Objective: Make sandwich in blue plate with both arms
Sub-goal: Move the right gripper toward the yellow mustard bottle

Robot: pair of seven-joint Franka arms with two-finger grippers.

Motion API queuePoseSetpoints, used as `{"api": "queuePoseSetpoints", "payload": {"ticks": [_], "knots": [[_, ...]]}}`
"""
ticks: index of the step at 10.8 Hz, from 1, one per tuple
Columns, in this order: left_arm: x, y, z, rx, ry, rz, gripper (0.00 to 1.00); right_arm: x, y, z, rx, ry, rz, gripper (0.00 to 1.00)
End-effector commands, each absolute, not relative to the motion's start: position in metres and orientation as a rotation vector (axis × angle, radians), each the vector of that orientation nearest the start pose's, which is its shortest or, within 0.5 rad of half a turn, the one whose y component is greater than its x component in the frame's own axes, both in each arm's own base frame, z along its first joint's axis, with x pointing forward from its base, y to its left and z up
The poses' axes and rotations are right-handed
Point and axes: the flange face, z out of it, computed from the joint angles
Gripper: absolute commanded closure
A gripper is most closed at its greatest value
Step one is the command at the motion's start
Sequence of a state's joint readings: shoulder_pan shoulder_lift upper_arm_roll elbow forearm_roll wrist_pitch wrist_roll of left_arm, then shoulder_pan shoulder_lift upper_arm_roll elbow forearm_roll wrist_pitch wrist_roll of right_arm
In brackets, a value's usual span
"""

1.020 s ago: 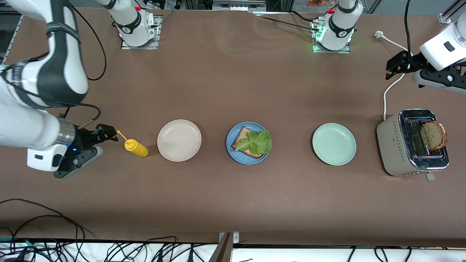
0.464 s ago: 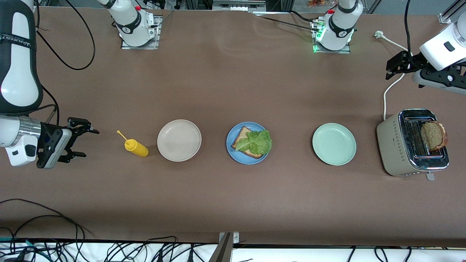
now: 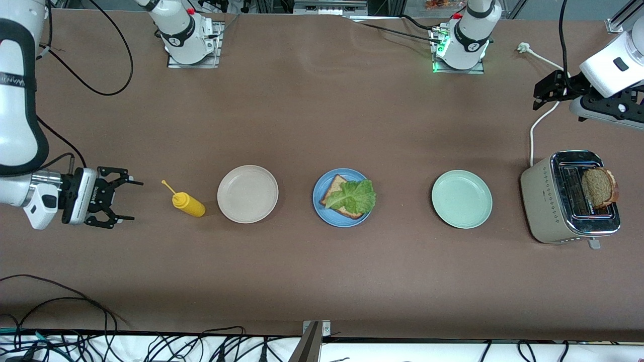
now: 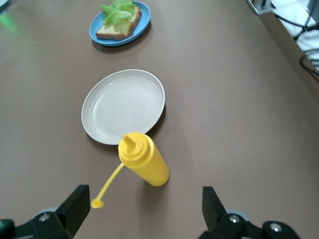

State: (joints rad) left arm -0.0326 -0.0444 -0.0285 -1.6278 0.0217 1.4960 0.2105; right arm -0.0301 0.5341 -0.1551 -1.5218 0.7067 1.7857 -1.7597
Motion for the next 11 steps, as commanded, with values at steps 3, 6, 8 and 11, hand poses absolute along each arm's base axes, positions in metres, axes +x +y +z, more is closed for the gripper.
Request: {"api": "queuePoseSetpoints", "payload": {"ticks": [3,6,8,11], "knots": [[0.528,-0.029,0.620,-3.102,0.418,0.134,0.00,0.666,-0.088,0.258,-1.709,-1.697,-0.777,0.00],[0.527,-0.030,0.620,-3.101,0.423,0.134,0.00,0.661,-0.095,0.216,-1.625,-1.707,-0.878,0.00],[0.528,-0.030,0.620,-3.101,0.423,0.134,0.00,0.660,-0.091,0.189,-1.555,-1.740,-0.976,0.00],[0.527,-0.030,0.620,-3.101,0.423,0.136,0.00,0.645,-0.085,0.148,-1.538,-1.678,-1.021,0.00]]}}
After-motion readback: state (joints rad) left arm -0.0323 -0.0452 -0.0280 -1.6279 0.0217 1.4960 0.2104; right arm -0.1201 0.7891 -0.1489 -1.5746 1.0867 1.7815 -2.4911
